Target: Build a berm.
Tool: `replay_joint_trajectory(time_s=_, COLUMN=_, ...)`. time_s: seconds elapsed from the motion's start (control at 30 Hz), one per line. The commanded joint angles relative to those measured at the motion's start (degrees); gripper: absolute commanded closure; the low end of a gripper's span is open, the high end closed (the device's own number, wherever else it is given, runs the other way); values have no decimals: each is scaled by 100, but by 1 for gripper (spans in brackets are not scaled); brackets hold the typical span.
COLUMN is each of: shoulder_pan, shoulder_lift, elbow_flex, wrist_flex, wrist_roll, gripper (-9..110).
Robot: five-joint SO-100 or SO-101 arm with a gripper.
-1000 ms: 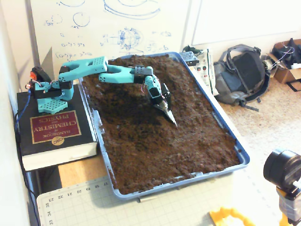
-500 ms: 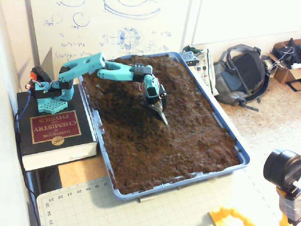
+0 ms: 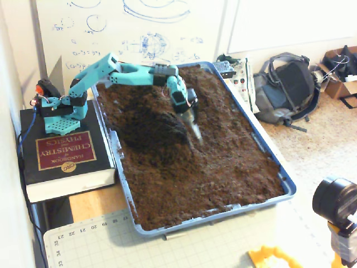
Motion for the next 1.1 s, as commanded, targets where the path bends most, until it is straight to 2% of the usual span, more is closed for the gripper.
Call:
replay_joint_trajectory(time_s=0.0, shoulder_pan=-97, shoulder_lift=896, elbow_flex=-703, wrist_flex=-677, wrist_roll=545, gripper=101)
replay_joint_trajectory(time_s=0.23, shoulder_pan=-1046, shoulder_lift=193, elbow_flex=-747, wrist_flex=-2232, wrist_roll=2153, gripper=101)
replay_joint_trajectory(time_s=0.4, shoulder_pan=-1986, shoulder_lift=-589, elbow_flex=-835, wrist_flex=-2733, wrist_roll=2874, gripper=101)
replay_joint_trajectory(time_s=0.7, shoulder_pan=-3094, shoulder_lift=-1679, elbow_flex=-721, wrist_flex=-2760, wrist_roll=2619, gripper=101)
replay_joint_trajectory(time_s=1.07, shoulder_pan=-2900, shoulder_lift=-1670, elbow_flex=88, wrist_flex=-2540, wrist_roll=1731, gripper=101)
